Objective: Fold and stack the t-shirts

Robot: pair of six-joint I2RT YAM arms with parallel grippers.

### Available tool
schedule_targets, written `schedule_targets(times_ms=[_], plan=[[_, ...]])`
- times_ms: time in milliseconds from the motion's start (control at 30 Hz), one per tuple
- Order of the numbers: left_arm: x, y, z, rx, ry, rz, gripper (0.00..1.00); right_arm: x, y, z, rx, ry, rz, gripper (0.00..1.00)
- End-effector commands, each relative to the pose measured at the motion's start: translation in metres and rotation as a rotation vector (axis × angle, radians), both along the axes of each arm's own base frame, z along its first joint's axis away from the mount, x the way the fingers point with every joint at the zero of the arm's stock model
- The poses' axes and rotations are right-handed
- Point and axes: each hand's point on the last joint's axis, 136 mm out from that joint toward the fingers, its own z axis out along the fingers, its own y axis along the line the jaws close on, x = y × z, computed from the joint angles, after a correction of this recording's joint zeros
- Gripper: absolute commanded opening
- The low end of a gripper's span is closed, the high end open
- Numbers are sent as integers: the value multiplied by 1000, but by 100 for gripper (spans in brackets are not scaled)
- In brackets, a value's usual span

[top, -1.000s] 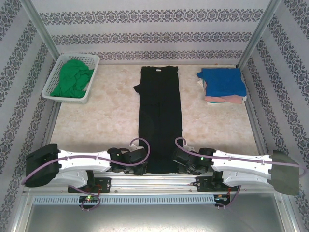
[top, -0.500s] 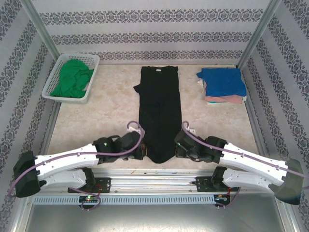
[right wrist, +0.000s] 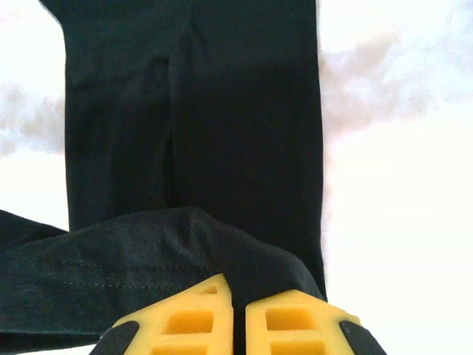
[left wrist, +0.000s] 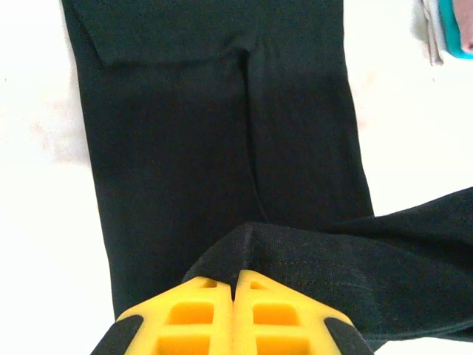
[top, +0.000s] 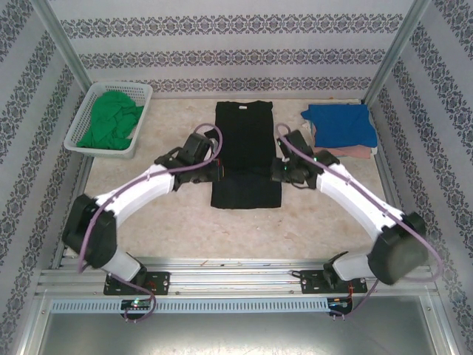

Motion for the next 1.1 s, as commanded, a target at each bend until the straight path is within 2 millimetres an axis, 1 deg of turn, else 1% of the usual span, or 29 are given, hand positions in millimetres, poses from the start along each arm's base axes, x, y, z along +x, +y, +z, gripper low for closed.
schedule_targets(times_ms=[0, 67, 167, 267, 367, 500, 567, 667, 767, 833, 900, 933, 1000, 1067], plan=[[35, -5, 9, -56, -37, -55, 0, 35, 9, 6, 26, -26, 83, 11], [57, -2, 4, -66, -21, -51, 0, 58, 11, -1, 39, -8, 91, 11], [88, -3, -4, -74, 7, -58, 0, 87, 13, -15, 48, 32, 105, 11], [114, -2, -14, -69, 44, -66, 0, 114, 12, -25, 58, 58, 105, 10], [134, 4, -28, -58, 79, -61, 0, 133, 14, -35, 79, 76, 109, 7], [149, 8, -42, -55, 106, -58, 0, 149, 9, -52, 91, 101, 93, 7], [153, 9, -51, -59, 128, -59, 0, 153, 3, -63, 93, 125, 73, 7], [153, 11, -63, -61, 159, -56, 1, 153, 0, -75, 103, 149, 64, 7], [157, 16, -73, -61, 176, -43, 1, 156, -5, -82, 101, 164, 52, 7], [155, 18, -74, -60, 194, -47, 0, 155, -6, -81, 109, 170, 52, 5], [151, 18, -65, -64, 187, -56, 0, 150, -4, -74, 118, 163, 57, 4], [147, 18, -57, -71, 179, -58, 0, 146, -2, -66, 126, 150, 67, 4], [135, 15, -35, -93, 144, -74, 0, 133, 2, -50, 120, 124, 81, 4], [115, 14, -15, -105, 111, -86, 0, 114, 7, -36, 117, 99, 94, 4]])
